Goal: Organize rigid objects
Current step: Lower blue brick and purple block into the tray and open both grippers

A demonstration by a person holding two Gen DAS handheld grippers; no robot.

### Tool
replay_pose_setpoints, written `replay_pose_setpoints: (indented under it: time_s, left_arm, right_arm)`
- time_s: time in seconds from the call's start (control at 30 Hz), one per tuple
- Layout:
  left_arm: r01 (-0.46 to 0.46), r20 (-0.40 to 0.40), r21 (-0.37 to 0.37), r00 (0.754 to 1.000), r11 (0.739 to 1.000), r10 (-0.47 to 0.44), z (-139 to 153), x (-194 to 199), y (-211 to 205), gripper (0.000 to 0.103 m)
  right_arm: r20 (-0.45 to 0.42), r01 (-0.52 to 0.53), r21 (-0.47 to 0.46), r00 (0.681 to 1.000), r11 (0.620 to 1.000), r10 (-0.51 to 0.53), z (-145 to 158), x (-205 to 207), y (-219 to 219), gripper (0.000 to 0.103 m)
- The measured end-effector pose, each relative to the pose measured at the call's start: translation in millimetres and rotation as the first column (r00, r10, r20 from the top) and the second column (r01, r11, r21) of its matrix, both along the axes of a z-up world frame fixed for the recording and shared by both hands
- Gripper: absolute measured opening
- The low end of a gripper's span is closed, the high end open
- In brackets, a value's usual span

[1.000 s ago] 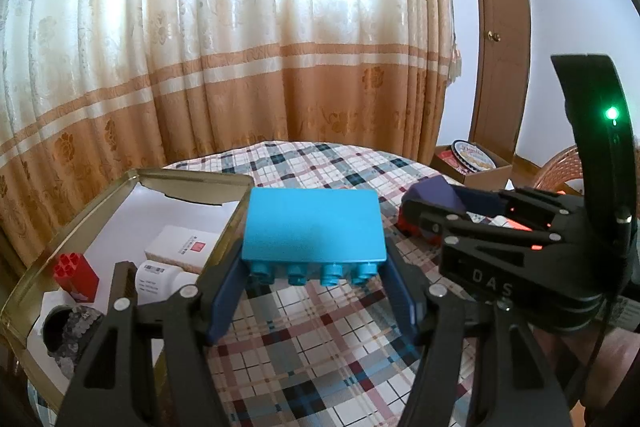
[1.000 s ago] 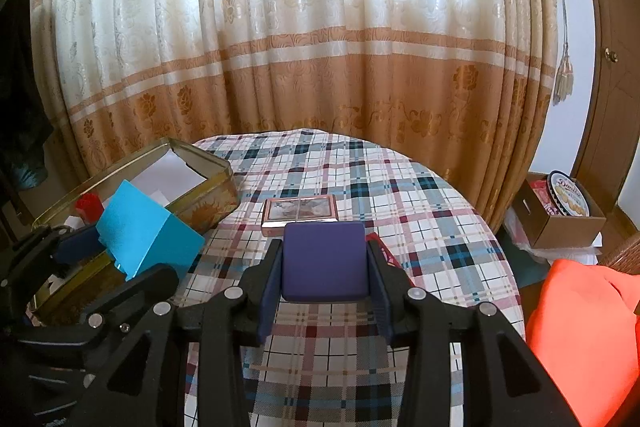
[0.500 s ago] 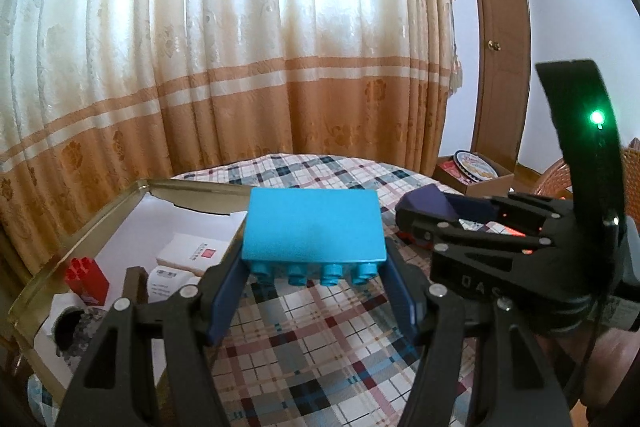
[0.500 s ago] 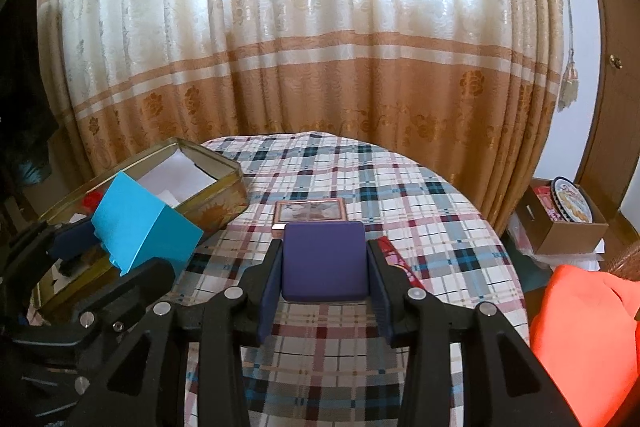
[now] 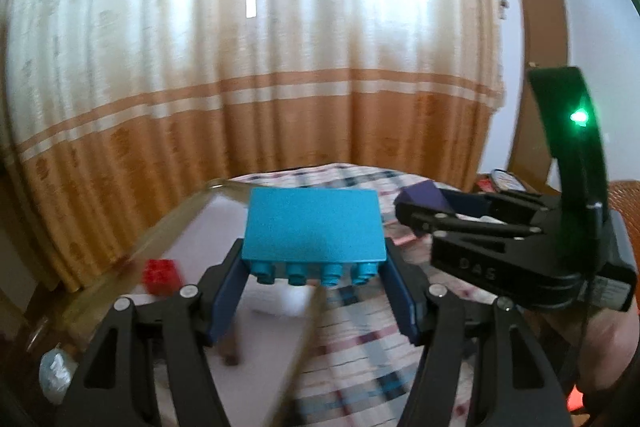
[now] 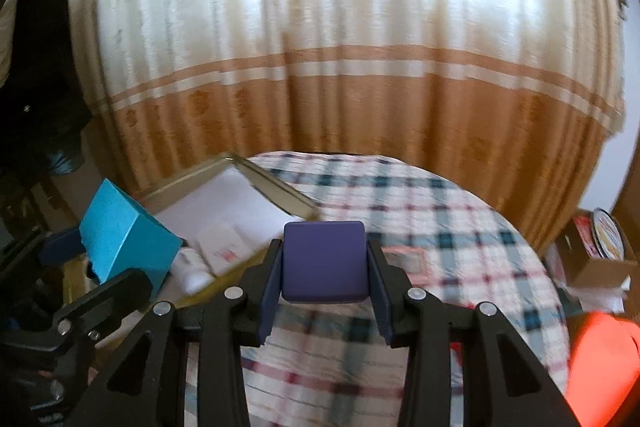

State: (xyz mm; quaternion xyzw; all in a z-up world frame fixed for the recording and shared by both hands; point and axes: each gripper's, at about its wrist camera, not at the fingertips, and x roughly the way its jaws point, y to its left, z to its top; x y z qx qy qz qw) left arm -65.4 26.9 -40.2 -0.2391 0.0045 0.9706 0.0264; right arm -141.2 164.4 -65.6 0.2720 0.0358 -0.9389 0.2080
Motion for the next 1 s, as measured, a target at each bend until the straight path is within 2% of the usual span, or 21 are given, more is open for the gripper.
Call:
replay_pose_setpoints:
  time_s: [0.17,0.43,0.87,0.9,0.93,1.0]
  left_arm:
    - [-0.112,0.04,-0.012,0.993,0.994,0.112,-1.3,-6.8,-40.5,0.064]
    - [-0.246,0.104,-0.02,0.964,0.969,0.246,-11.8,-14.3,-88.3,0.064]
    - [-0.291,0.181,-0.035,0.939,0.956,0.293,-31.3,-12.6,-102.1,0.065]
    - [-0.298,0.184,-0.034,0.936,0.954,0.299,-31.4,-12.4,-102.8,0.066]
    - [-0.305,0.186,-0.035,0.934,0.952,0.306,-31.2,-12.2,-103.3,0.073]
    - [-0.32,0.182,-0.036,0.929,0.947,0.321,-30.1,-10.5,-103.8,0.083]
  right_arm:
    - [0.018,-0.099,0.005,0.995,0.995,0.099,1.1,-3.3,-43.0,0.042]
    - [0.067,-0.229,0.04,0.972,0.973,0.226,-12.6,4.3,-99.9,0.043]
    - [0.137,-0.306,0.06,0.945,0.95,0.296,-31.3,10.5,-124.0,0.044]
    - [0.133,-0.306,0.065,0.946,0.95,0.296,-31.4,11.9,-124.7,0.05]
    - [0.132,-0.309,0.061,0.945,0.949,0.299,-31.4,12.7,-124.8,0.058]
    - [0.129,-0.315,0.051,0.943,0.948,0.307,-31.0,14.3,-123.9,0.064]
